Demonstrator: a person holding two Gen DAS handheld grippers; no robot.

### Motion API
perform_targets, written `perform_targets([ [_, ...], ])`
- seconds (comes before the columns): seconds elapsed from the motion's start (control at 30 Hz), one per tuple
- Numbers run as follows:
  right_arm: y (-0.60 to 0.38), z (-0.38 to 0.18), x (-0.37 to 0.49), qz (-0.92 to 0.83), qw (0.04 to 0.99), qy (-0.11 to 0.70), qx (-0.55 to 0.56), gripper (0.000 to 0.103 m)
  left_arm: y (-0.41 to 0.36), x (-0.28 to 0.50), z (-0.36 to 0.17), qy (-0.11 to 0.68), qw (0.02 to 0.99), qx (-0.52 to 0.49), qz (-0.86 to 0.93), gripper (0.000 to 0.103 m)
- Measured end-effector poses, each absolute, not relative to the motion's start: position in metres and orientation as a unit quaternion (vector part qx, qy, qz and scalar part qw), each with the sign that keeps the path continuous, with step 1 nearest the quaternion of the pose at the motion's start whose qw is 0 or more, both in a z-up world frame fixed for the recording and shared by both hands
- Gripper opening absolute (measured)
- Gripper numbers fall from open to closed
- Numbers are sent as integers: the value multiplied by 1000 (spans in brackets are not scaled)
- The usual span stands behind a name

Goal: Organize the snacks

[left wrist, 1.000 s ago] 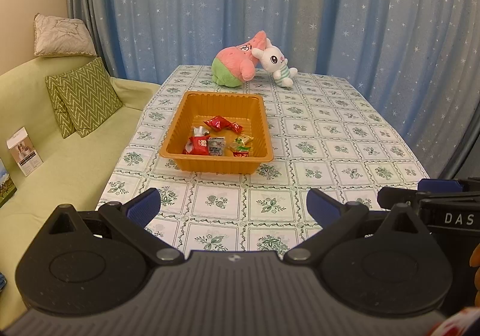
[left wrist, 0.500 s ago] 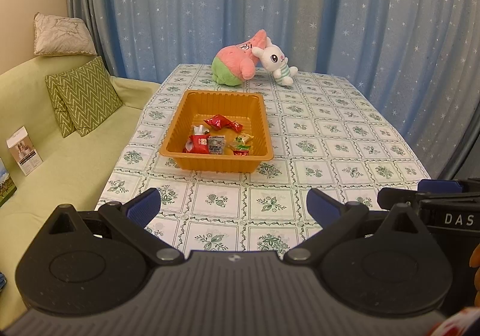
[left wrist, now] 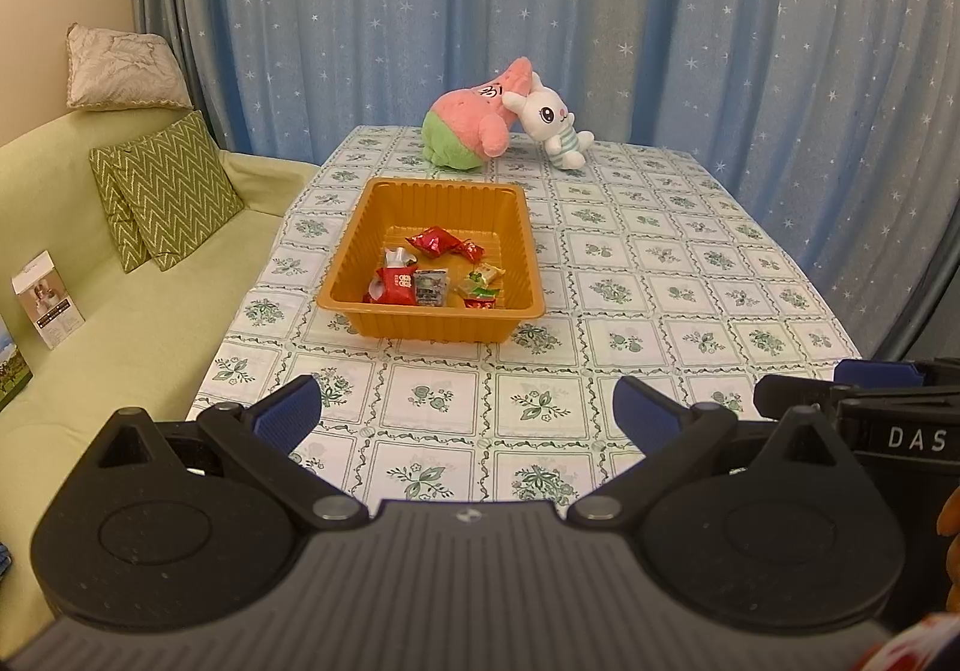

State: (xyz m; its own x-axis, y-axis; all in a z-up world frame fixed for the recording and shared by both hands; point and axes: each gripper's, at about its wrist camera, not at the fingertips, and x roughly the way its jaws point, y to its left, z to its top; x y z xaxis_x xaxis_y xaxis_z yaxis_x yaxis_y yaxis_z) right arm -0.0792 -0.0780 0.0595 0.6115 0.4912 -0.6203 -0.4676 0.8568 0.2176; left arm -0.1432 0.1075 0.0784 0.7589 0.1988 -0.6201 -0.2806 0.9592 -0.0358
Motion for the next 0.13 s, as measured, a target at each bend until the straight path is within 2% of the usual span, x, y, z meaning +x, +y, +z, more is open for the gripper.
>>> perform_targets([
  [0.13, -78, 59, -80, 266, 898, 350, 19, 76, 105, -146, 76, 319, 937, -65, 124, 103],
])
